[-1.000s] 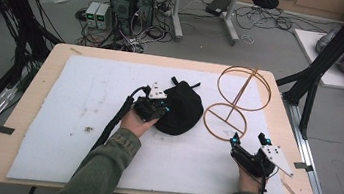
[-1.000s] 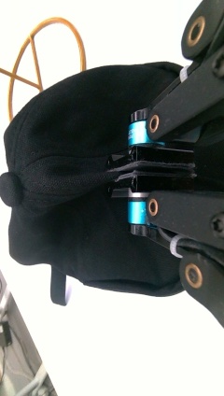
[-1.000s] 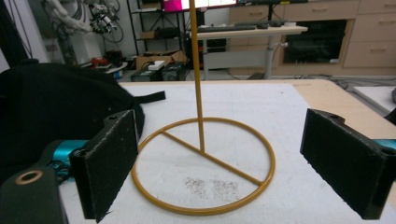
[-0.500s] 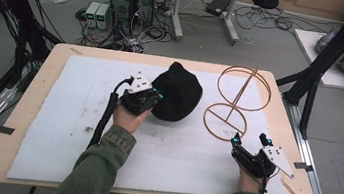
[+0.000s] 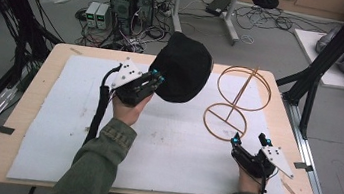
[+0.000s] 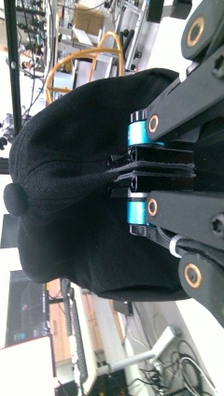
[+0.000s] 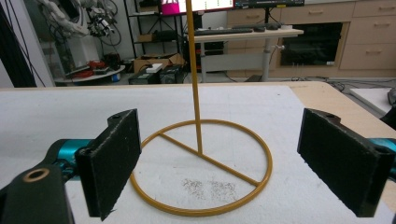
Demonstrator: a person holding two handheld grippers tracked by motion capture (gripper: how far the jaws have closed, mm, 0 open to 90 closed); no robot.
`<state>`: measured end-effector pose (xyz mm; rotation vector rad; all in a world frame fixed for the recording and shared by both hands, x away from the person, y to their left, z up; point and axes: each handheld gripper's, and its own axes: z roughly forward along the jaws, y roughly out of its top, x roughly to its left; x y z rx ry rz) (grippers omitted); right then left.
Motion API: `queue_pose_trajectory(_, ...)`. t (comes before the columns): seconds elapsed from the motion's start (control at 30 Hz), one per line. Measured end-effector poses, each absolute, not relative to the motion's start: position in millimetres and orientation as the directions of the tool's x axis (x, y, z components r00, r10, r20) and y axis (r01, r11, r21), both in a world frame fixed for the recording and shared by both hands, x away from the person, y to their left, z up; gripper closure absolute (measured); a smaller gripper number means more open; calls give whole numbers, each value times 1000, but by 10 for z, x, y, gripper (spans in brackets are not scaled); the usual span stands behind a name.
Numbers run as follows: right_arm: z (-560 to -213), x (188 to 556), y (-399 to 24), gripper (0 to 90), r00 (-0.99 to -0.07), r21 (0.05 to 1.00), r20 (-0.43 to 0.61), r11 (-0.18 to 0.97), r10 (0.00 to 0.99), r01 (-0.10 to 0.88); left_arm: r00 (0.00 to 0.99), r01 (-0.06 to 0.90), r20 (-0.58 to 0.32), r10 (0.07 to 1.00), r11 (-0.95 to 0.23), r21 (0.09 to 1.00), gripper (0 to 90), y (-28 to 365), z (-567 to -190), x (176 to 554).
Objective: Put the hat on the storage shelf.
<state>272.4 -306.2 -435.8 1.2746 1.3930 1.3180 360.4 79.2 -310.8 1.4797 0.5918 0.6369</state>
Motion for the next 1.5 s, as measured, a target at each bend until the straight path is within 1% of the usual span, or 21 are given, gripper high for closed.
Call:
queue_pose_trajectory(0.17,-4355,2722,-3068,123,-158,990,81,-61,984,127,716,-52,22,698,21,998,878,723,-3039,3616)
queue_pose_trajectory(0.33,-4358,2719,-3072,120,-160,989,91,-71,983,130,732,-82,48,680,18,996,878,590,-2958,3656)
queue_pose_trajectory(0.4,-4359,2717,-3073,120,-159,989,95,-74,983,132,748,-92,43,662,39,995,878,526,-2910,3677)
queue_pose_trajectory(0.47,-4359,2719,-3083,120,-157,990,82,-63,984,123,759,-104,52,649,42,994,878,462,-2861,3694)
queue_pose_trajectory(0.6,-4361,2717,-3088,120,-157,989,92,-72,983,128,777,-108,66,626,30,994,878,342,-2773,3727)
queue_pose_trajectory(0.87,-4359,2710,-3117,120,-154,990,93,-75,984,118,811,-122,64,582,62,991,877,122,-2642,3753)
queue_pose_trajectory(0.93,-4357,2702,-3118,120,-155,989,103,-84,982,124,811,-120,57,582,69,990,877,63,-2629,3763)
queue_pose_trajectory(1.03,-4357,2704,-3123,120,-156,989,101,-82,983,123,820,-107,23,571,113,988,877,-58,-2621,3785)
queue_pose_trajectory(1.27,-4360,2709,-3124,120,-156,989,105,-87,982,122,851,-77,18,525,91,993,877,-412,-2613,3858)
queue_pose_trajectory(1.5,-4357,2708,-3130,120,-160,991,96,-78,982,113,856,-59,40,516,20,998,876,-632,-2609,3959)
